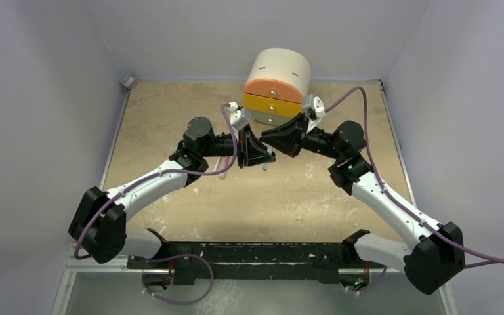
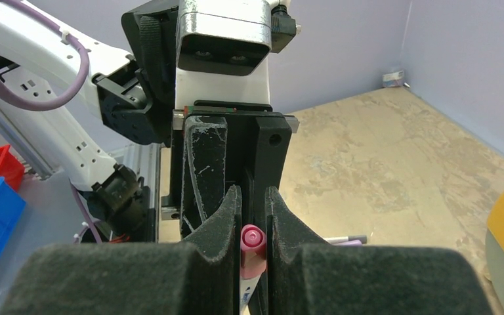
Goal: Insert the pens into the pen caps
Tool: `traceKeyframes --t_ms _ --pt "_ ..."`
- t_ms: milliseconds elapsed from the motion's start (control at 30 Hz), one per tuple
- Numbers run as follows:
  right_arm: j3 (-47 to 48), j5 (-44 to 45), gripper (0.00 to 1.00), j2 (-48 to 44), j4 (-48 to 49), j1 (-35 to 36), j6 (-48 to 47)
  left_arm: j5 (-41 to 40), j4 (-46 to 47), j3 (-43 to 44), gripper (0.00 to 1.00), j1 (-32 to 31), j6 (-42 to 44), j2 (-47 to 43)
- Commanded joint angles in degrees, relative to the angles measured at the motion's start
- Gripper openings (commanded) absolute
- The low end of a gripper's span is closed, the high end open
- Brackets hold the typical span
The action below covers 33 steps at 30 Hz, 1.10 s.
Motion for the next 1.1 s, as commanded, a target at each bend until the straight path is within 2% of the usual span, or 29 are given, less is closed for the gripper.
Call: traceKeyframes --t_ms 0,200,567,867,1000,1067 --pt "-5.88 -11.06 0.0 1.28 -11.27 2.72 1.28 -7.95 16.87 5.4 0.0 1.88 -1.23 -5.23" --pt "-10.96 -12.75 0.0 2.27 0.43 2.89 10.25 -8.25 19.25 5.95 0.0 2.09 -2.01 -3.99" --pt "-15.95 -11.93 0.0 2.61 0.36 3.9 11.72 -8.82 22.79 7.67 0.0 3.14 -3.23 -2.51" --pt "-19.53 -15.17 0.0 3.68 2.88 5.01 15.68 -8.45 22.22 8.73 0.0 4.63 -2.59 -1.67" --pt "-19.32 -14.21 0.0 2.7 -4.59 5.73 12.28 -8.38 22.29 8.7 0.0 5.16 -2.57 -1.98" --pt "-20.31 -14.09 0.0 2.42 -4.76 5.79 12.62 -8.59 22.45 8.66 0.0 5.39 -2.5 -2.25"
